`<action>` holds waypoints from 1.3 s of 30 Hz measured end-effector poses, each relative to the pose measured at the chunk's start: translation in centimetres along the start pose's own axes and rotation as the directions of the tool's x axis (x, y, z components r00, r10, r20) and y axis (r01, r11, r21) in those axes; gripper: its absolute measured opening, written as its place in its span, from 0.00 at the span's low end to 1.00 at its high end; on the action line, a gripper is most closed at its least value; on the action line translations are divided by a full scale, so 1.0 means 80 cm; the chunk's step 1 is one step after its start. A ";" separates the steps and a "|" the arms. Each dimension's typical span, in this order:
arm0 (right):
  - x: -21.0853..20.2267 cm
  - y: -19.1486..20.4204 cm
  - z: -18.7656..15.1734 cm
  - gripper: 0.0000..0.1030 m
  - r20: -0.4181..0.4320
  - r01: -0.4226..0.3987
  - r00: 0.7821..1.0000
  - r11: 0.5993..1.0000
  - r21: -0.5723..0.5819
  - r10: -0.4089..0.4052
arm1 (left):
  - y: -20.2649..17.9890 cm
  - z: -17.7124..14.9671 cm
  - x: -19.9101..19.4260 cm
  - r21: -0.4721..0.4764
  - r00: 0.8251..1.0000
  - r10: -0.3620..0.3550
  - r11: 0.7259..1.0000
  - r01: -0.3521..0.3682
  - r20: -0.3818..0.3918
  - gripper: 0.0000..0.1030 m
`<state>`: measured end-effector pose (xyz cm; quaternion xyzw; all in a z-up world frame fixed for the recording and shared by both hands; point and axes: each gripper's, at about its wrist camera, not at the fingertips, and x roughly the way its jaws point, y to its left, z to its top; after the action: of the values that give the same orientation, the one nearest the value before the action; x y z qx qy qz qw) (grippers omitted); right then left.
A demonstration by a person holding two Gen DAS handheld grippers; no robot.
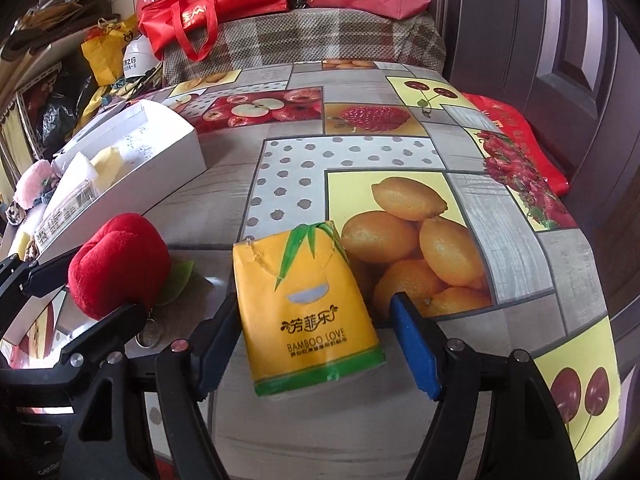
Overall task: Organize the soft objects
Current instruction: 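Grasp the red plush apple with the left tool while the right tool grasps the yellow tissue pack, then carry the plush apple over the box with the left tool while the right tool carries the tissue pack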
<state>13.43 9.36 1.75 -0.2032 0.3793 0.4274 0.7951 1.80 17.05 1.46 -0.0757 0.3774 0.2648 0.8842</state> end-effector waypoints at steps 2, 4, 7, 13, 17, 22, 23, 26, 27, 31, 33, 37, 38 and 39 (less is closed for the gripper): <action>0.003 0.002 0.002 0.71 -0.003 0.002 1.000 1.000 -0.015 -0.002 | 0.001 0.003 0.005 0.006 1.000 -0.014 1.000 0.014 -0.002 0.61; 0.003 -0.001 0.003 0.67 0.000 -0.011 1.000 1.000 -0.006 0.011 | 0.003 0.007 0.013 0.011 1.000 -0.018 1.000 0.018 -0.011 0.61; 0.000 0.000 0.002 0.53 0.012 -0.031 0.999 0.999 -0.013 0.032 | 0.001 0.008 0.015 0.019 0.998 -0.060 0.998 0.060 -0.005 0.50; -0.005 -0.002 0.002 0.48 0.037 -0.048 0.998 0.999 -0.008 0.049 | -0.012 0.001 -0.022 0.091 0.985 -0.096 0.992 0.083 0.141 0.46; -0.024 -0.009 -0.001 0.48 0.116 -0.067 0.991 0.997 0.024 0.064 | -0.001 -0.006 -0.050 0.062 0.961 -0.106 0.994 0.093 0.255 0.46; -0.055 -0.003 -0.010 0.48 0.235 -0.062 0.970 0.998 0.009 0.058 | 0.010 -0.016 -0.074 0.010 0.937 -0.068 0.998 0.069 0.343 0.46; -0.059 -0.002 -0.011 0.48 0.253 -0.057 0.966 0.998 0.004 0.054 | 0.011 -0.017 -0.078 0.004 0.932 -0.058 0.998 0.060 0.359 0.46; -0.075 0.002 -0.018 0.48 0.313 -0.039 0.949 0.999 0.001 0.037 | 0.011 -0.024 -0.090 -0.007 0.918 -0.028 0.999 0.033 0.396 0.46; -0.080 0.002 -0.021 0.48 0.330 -0.034 0.944 0.999 0.006 0.030 | 0.011 -0.027 -0.094 -0.013 0.913 -0.015 1.000 0.022 0.407 0.46; -0.097 -0.003 -0.033 0.48 0.383 -0.041 0.923 0.998 0.041 0.023 | 0.014 -0.036 -0.106 -0.029 0.903 0.009 1.000 0.004 0.429 0.46; -0.103 -0.002 -0.039 0.48 0.398 -0.050 0.917 0.998 0.045 0.028 | 0.015 -0.040 -0.109 -0.037 0.901 0.018 0.999 -0.002 0.434 0.46; -0.113 0.006 -0.048 0.48 0.417 -0.027 0.909 0.999 0.029 0.012 | 0.017 -0.046 -0.115 -0.047 0.897 0.031 0.999 -0.011 0.441 0.47; -0.115 0.009 -0.050 0.48 0.421 -0.022 0.907 1.000 0.023 0.010 | 0.018 -0.048 -0.117 -0.048 0.896 0.034 0.999 -0.014 0.442 0.47; -0.116 0.011 -0.052 0.48 0.421 -0.017 0.907 1.000 0.018 0.008 | 0.017 -0.050 -0.118 -0.048 0.896 0.035 0.999 -0.015 0.443 0.47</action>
<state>7.70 2.30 6.36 -0.0951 0.2048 0.4622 0.8575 -6.88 13.00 5.43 -0.0279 0.1610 0.2945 0.9416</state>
